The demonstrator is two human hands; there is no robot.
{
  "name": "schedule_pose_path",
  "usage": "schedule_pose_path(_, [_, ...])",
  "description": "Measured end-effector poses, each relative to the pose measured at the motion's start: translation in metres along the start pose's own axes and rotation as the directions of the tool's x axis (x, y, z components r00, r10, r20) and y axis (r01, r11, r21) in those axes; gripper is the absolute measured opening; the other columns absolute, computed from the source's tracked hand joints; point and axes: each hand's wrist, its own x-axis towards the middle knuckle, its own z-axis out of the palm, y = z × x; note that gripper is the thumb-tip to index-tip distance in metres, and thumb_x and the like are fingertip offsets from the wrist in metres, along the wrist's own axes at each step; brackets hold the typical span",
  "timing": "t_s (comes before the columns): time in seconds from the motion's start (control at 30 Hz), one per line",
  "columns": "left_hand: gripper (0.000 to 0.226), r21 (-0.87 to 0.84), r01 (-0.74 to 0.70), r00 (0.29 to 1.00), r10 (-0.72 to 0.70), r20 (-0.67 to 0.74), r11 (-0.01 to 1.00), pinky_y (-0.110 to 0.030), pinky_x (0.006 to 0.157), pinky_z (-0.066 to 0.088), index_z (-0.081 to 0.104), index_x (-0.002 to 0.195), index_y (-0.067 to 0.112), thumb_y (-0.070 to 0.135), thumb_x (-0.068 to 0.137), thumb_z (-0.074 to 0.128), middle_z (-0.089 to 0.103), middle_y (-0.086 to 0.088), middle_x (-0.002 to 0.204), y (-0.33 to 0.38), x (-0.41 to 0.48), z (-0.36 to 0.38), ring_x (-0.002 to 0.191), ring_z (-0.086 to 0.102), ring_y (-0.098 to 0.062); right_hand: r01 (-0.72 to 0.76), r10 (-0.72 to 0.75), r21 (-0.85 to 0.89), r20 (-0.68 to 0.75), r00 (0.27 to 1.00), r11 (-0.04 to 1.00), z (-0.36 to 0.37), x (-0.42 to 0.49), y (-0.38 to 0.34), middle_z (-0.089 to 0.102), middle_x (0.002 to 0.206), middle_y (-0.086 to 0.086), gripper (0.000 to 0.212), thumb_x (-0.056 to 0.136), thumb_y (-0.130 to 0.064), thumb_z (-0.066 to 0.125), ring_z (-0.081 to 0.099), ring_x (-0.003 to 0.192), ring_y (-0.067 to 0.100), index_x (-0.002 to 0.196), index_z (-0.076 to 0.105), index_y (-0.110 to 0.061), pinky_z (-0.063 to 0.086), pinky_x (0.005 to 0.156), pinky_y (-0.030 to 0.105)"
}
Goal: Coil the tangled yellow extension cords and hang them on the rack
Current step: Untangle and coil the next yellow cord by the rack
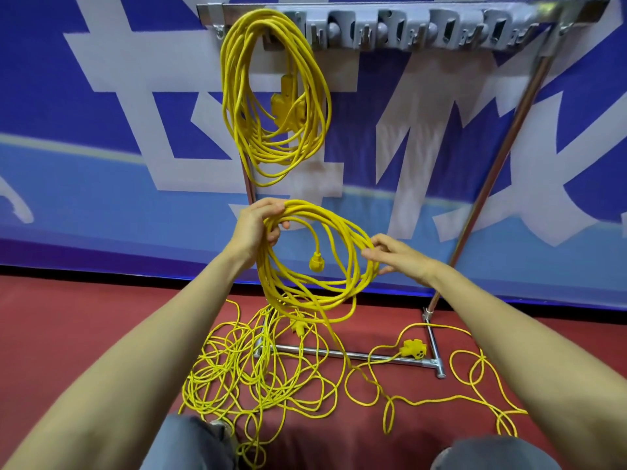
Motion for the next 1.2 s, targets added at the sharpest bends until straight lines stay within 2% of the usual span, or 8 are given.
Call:
schedule_pose_path(0.07, [0.015, -0.018, -0.012, 0.999, 0.011, -0.035, 1.0, -0.018, 0.037, 0.025, 0.06, 0.09, 0.006, 0.007, 0.096, 0.047, 0.058, -0.007, 0.055, -0.003, 0.001, -0.001, 0.033, 0.032, -0.01, 0.04, -0.043, -0.134, -0.02, 0.999, 0.99, 0.006, 0.003, 0.002, 0.044, 0.078, 0.001, 0.034, 0.079, -0.041, 0.071, 0.047, 0.075, 0.013, 0.09, 0.05, -0.017, 0.044, 0.073, 0.033])
schedule_pose_path(0.2, [0.018, -0.033, -0.043, 0.995, 0.04, -0.09, 0.999, -0.018, 0.038, 0.023, 0.061, 0.083, 0.01, 0.008, 0.096, 0.049, 0.058, -0.005, 0.053, -0.008, 0.002, 0.006, 0.034, 0.033, -0.009, 0.019, -0.067, -0.28, -0.164, 0.984, 0.96, 0.021, 0.016, 0.005, 0.042, 0.076, -0.001, 0.058, 0.066, -0.062, 0.073, 0.045, 0.071, 0.014, 0.091, 0.058, -0.011, 0.042, 0.065, 0.029])
schedule_pose_path(0.3, [0.017, -0.052, -0.051, 0.997, 0.048, -0.065, 0.997, -0.019, 0.039, 0.024, 0.061, 0.083, 0.011, 0.009, 0.096, 0.05, 0.059, -0.004, 0.054, -0.01, 0.001, 0.013, 0.036, 0.034, -0.01, -0.119, 0.043, -0.256, -0.282, 0.959, 0.959, 0.033, 0.022, 0.002, 0.054, 0.104, 0.006, 0.08, 0.058, -0.076, 0.069, 0.056, 0.092, 0.015, 0.108, 0.056, -0.014, 0.051, 0.079, 0.033])
schedule_pose_path(0.4, [0.016, -0.041, -0.053, 0.998, 0.052, -0.025, 0.998, -0.021, 0.04, 0.024, 0.061, 0.085, 0.013, 0.01, 0.096, 0.05, 0.061, -0.003, 0.056, -0.01, -0.003, 0.022, 0.038, 0.034, -0.011, -0.242, 0.107, -0.291, -0.411, 0.905, 0.926, 0.045, 0.023, -0.004, 0.043, 0.126, 0.011, 0.097, 0.065, -0.068, 0.07, 0.046, 0.118, 0.025, 0.13, 0.039, -0.004, 0.043, 0.096, 0.039])
schedule_pose_path(0.57, [0.013, -0.034, -0.045, 0.999, 0.045, 0.008, 0.998, -0.019, 0.039, 0.028, 0.062, 0.091, 0.008, 0.007, 0.096, 0.05, 0.062, -0.006, 0.058, -0.009, -0.004, 0.017, 0.039, 0.037, -0.013, -0.264, 0.087, -0.381, -0.422, 0.902, 0.886, 0.038, 0.026, 0.0, 0.061, 0.102, 0.015, 0.042, 0.09, -0.046, 0.048, 0.057, 0.102, 0.034, 0.104, 0.053, -0.007, 0.044, 0.078, 0.036])
schedule_pose_path(0.73, [0.016, -0.009, 0.037, 0.996, -0.036, 0.077, 0.999, -0.019, 0.04, 0.033, 0.064, 0.103, 0.005, 0.007, 0.096, 0.049, 0.061, -0.01, 0.063, -0.019, -0.008, 0.002, 0.039, 0.041, -0.014, -0.188, 0.041, -0.4, -0.348, 0.936, 0.897, 0.011, 0.014, -0.005, 0.066, 0.09, 0.01, 0.014, 0.092, -0.026, 0.052, 0.061, 0.086, 0.028, 0.096, 0.055, -0.013, 0.044, 0.07, 0.03])
schedule_pose_path(1.0, [0.031, 0.053, 0.154, 0.939, -0.162, 0.302, 0.987, -0.025, 0.05, 0.041, 0.054, 0.13, 0.024, 0.017, 0.101, 0.048, 0.061, -0.008, 0.077, -0.021, -0.006, 0.009, 0.05, 0.045, -0.014, -0.253, 0.172, -0.19, -0.359, 0.917, 0.949, 0.01, 0.015, 0.005, 0.06, 0.081, 0.011, 0.018, 0.088, -0.027, 0.064, 0.058, 0.074, 0.025, 0.091, 0.057, -0.011, 0.053, 0.07, 0.039])
schedule_pose_path(1.2, [0.033, 0.133, 0.103, 0.963, -0.132, 0.235, 0.986, -0.018, 0.048, 0.038, 0.052, 0.134, 0.012, 0.018, 0.102, 0.047, 0.058, -0.006, 0.08, -0.02, -0.002, 0.039, 0.051, 0.042, -0.01, -0.203, 0.132, -0.167, -0.362, 0.923, 0.965, 0.036, 0.02, -0.004, 0.058, 0.123, 0.012, 0.047, 0.087, -0.011, 0.064, 0.058, 0.103, 0.023, 0.129, 0.046, -0.005, 0.039, 0.08, 0.02])
